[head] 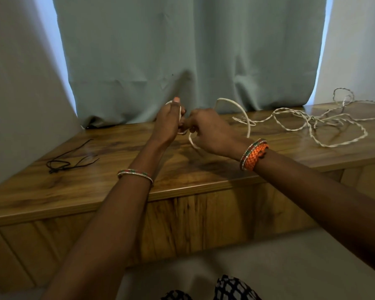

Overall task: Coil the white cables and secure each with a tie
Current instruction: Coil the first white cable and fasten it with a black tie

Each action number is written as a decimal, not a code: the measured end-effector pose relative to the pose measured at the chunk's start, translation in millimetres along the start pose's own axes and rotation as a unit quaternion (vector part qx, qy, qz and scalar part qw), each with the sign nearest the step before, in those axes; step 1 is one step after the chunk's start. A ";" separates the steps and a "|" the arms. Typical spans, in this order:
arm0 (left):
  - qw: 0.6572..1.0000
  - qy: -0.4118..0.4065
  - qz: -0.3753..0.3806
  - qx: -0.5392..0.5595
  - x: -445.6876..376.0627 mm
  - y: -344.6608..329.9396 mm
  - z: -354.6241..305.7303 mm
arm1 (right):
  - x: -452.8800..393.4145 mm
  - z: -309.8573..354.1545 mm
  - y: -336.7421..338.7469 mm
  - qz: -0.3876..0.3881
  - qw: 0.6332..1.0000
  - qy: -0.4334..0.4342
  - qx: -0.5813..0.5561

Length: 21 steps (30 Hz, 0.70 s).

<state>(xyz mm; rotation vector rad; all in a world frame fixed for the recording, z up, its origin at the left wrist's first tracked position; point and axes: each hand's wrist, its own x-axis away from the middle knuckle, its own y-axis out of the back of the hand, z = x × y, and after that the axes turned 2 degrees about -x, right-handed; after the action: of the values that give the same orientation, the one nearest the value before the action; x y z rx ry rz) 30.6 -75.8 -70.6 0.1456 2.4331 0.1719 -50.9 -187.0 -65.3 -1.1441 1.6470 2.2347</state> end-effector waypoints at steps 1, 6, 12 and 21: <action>0.998 -0.030 0.002 -0.048 0.5 -1.0 2.8 | -0.2 -0.5 1.0 -0.004 1.000 0.013 -0.003; 0.995 -0.024 0.048 -0.088 -2.0 2.0 8.7 | -5.8 -9.7 9.2 -0.062 0.997 0.038 0.026; 0.964 0.186 0.178 0.064 10.2 -0.9 -19.7 | -21.5 -39.8 5.9 -0.130 0.967 0.101 0.195; 0.826 0.210 0.443 0.278 25.0 20.6 -34.8 | -24.5 -78.6 11.1 -0.105 0.965 -0.095 0.219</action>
<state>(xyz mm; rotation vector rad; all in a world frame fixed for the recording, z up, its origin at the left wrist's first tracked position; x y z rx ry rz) -9.7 -54.7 -56.8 1.6578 2.5670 -0.1293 -1.1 -251.7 -50.0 -0.9076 1.7285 1.6773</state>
